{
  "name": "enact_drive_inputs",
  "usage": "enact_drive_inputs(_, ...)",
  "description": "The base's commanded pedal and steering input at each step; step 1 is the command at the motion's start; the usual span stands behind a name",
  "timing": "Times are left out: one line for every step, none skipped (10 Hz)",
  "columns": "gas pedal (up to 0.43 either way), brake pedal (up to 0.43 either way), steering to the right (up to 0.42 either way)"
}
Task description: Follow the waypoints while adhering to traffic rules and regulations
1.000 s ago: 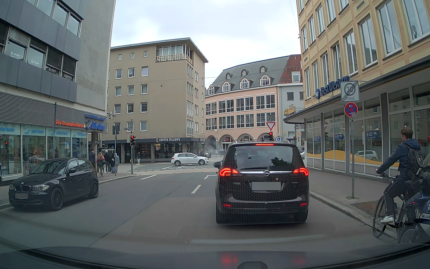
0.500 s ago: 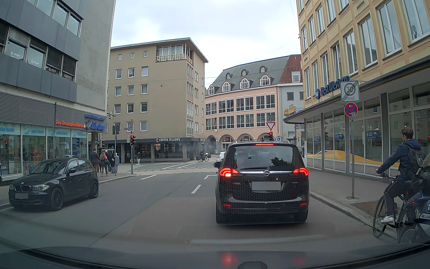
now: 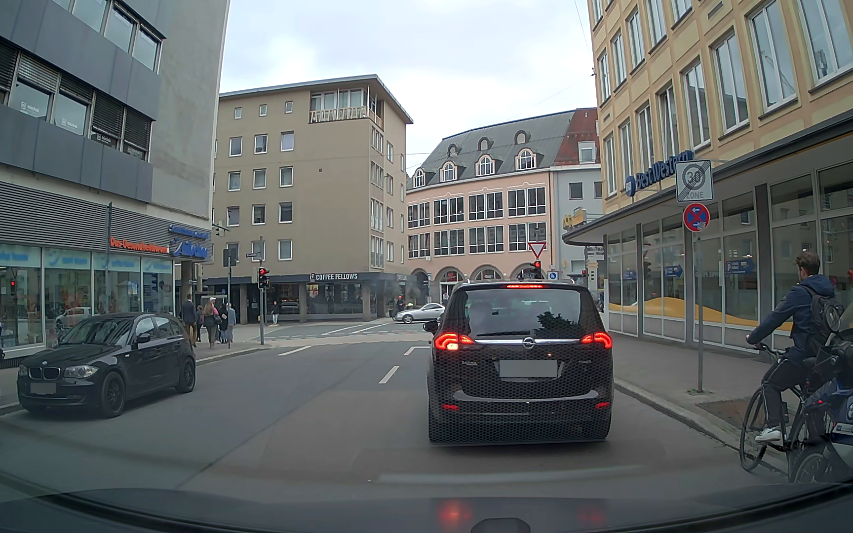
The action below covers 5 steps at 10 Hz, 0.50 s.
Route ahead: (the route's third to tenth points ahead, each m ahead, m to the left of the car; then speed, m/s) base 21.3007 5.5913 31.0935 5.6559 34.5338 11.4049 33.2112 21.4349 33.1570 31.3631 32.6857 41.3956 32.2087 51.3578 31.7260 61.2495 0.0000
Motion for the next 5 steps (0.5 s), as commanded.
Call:
enact_drive_inputs(0.0,0.232,-0.108)
enact_drive_inputs(0.0,0.232,-0.108)
enact_drive_inputs(0.0,0.232,-0.108)
enact_drive_inputs(0.0,0.232,-0.108)
enact_drive_inputs(0.0,0.226,-0.108)
